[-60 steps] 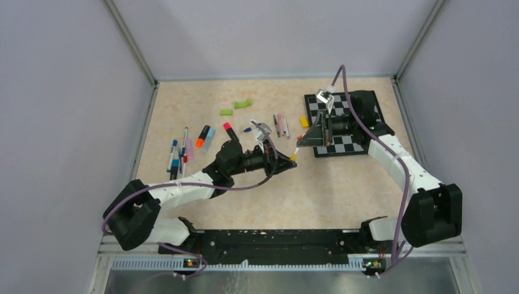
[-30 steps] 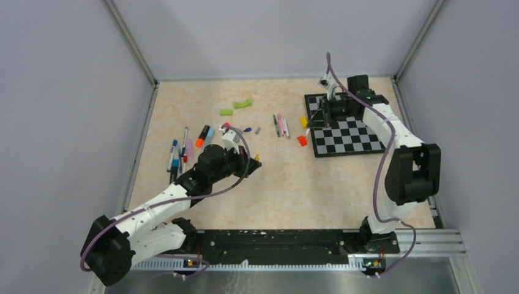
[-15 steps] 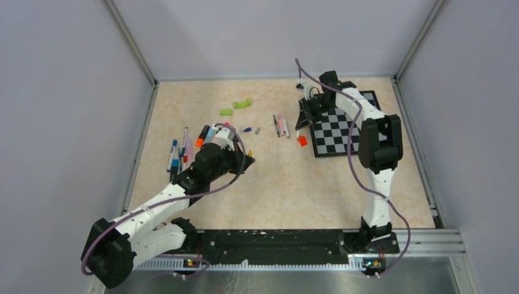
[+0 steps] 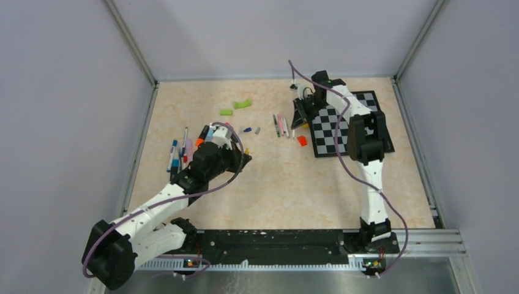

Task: Open the pen caps
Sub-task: Place the pen at the center of the board, then place the pen cap at the center of the board.

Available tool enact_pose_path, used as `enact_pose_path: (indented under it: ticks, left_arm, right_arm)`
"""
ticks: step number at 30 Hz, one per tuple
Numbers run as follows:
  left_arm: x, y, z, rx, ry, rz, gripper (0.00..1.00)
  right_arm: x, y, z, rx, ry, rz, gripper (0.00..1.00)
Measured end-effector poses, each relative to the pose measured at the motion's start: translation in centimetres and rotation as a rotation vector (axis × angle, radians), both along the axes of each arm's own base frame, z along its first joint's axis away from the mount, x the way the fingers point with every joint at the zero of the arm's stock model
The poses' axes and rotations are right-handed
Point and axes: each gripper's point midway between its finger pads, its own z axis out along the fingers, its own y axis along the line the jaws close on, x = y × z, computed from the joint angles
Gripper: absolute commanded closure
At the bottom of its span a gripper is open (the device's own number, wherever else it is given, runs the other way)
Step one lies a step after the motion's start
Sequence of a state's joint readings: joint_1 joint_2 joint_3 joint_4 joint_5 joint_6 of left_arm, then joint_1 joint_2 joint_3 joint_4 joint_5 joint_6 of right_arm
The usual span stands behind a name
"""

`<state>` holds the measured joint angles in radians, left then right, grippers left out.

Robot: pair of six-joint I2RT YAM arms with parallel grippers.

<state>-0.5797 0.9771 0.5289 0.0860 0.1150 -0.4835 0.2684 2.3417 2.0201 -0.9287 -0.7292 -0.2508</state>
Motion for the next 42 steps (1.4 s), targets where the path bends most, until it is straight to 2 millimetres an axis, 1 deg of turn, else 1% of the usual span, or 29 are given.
enact_pose_path:
  ticks: [3, 7, 11, 16, 22, 25, 26, 28, 31, 34, 35, 36, 37, 39, 40, 42]
  left_arm:
    - [0.1, 0.2, 0.0, 0.0, -0.003, 0.003, 1.0]
    - [0.0, 0.2, -0.4, 0.0, 0.006, -0.005, 1.0]
    - [-0.2, 0.3, -0.7, 0.002, 0.016, -0.009, 1.0]
    - [-0.3, 0.3, -0.5, -0.006, 0.012, -0.009, 1.0]
    - [-0.4, 0.3, 0.3, -0.032, 0.002, -0.009, 0.99]
    - [-0.6, 0.2, 0.4, -0.041, 0.009, -0.014, 0.99]
    - [-0.6, 0.1, 0.4, -0.044, 0.012, -0.016, 0.99]
    - [-0.6, 0.0, 0.3, -0.051, 0.024, -0.019, 0.98]
    - [-0.5, -0.4, -0.2, -0.05, 0.052, -0.027, 0.98]
    - [-0.1, -0.9, -0.6, -0.049, 0.085, -0.026, 0.97]
    - [0.2, -1.0, -0.8, -0.046, 0.098, -0.023, 0.96]
    - [0.5, -1.2, -0.9, -0.042, 0.108, -0.019, 0.96]
    - [0.8, -1.3, -0.9, -0.038, 0.115, -0.016, 0.96]
    - [1.6, -1.6, -0.9, -0.024, 0.133, -0.001, 0.95]
    - [2.2, -1.7, -0.9, -0.013, 0.145, 0.01, 0.95]
    - [3.5, -2.1, -1.1, 0.013, 0.168, 0.033, 0.95]
  right_arm:
    - [0.5, 0.1, -0.5, -0.007, 0.005, -0.006, 0.85]
    - [1.1, 0.2, -0.7, -0.009, 0.009, -0.016, 0.78]
    - [1.9, 0.4, -1.1, -0.012, 0.004, -0.025, 0.69]
    - [2.4, 0.4, -1.5, -0.021, 0.003, -0.037, 0.67]
    - [2.5, 0.4, -1.2, -0.021, -0.005, -0.037, 0.65]
    - [2.3, 0.3, -0.6, -0.019, -0.014, -0.034, 0.65]
    - [1.9, 0.2, -0.1, -0.018, -0.018, -0.029, 0.64]
    - [0.8, -0.1, 1.4, -0.011, -0.029, -0.019, 0.64]
    - [-1.1, -0.3, 4.5, 0.016, -0.071, -0.001, 0.64]
    - [-3.5, -0.6, 8.2, 0.061, -0.134, 0.027, 0.64]
    - [-4.4, -0.7, 9.2, 0.076, -0.155, 0.038, 0.64]
    - [-5.4, -0.8, 10.2, 0.093, -0.179, 0.05, 0.64]
    - [-6.8, -0.9, 11.2, 0.114, -0.204, 0.063, 0.64]
    - [-8.9, -1.4, 11.9, 0.135, -0.233, 0.081, 0.64]
    - [-10.2, -1.7, 12.1, 0.144, -0.241, 0.085, 0.64]
    - [-12.2, -2.4, 12.0, 0.156, -0.255, 0.085, 0.64]
